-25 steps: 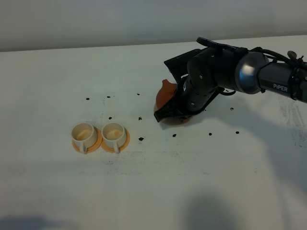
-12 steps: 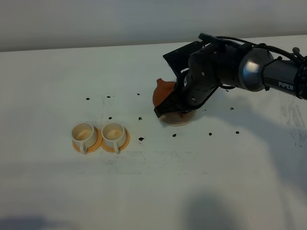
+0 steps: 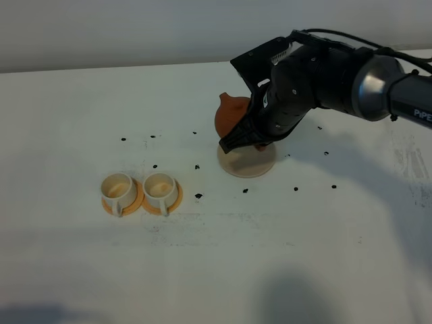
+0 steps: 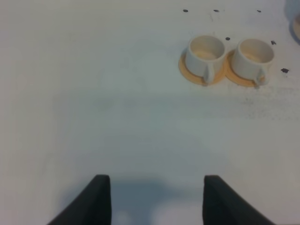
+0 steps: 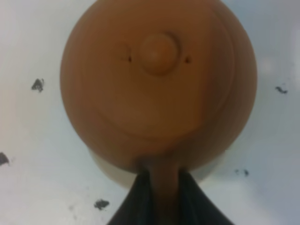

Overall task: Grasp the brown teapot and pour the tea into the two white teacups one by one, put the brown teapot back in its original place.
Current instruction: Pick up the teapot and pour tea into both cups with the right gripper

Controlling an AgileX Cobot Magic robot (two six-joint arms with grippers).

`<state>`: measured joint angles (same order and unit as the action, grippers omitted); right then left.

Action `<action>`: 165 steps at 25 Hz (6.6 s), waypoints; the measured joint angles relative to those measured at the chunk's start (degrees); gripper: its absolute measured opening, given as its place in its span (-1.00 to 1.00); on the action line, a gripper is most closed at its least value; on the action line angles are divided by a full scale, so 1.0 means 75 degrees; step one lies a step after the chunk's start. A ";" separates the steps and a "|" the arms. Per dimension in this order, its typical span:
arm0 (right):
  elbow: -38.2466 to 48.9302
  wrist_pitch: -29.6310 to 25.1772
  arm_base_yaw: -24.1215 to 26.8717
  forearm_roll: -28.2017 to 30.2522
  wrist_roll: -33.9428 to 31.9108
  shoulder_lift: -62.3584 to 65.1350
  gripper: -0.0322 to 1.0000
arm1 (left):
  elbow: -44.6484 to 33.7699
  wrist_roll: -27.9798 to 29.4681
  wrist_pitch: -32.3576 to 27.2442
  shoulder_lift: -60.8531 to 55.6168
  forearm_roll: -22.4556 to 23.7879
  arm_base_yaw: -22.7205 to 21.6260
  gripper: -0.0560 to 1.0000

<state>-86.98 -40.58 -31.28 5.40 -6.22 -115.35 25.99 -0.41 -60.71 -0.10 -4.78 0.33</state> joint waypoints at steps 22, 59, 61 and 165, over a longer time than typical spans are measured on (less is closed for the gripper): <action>0.1540 0.0290 -0.1750 0.0958 0.0184 0.1140 -0.72 | 0.0000 0.0000 0.0000 0.0000 0.0000 0.0000 -0.05; 0.1656 0.0098 -0.2794 0.3616 -0.0489 0.0289 -0.72 | 0.0000 -0.0001 0.0007 0.0000 0.0000 0.0000 -0.05; 0.1656 0.0090 -0.2848 0.3700 -0.0505 0.0287 -0.72 | 0.0000 -0.0001 0.0007 0.0000 0.0000 0.0000 -0.05; 0.1656 0.0116 -0.2986 0.7765 0.0378 0.0092 -0.72 | 0.0000 -0.0001 0.0001 0.0000 0.0000 0.0000 -0.05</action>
<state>-74.57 -39.71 -53.67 63.63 -3.39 -114.66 25.99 -0.41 -60.70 -0.10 -4.78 0.33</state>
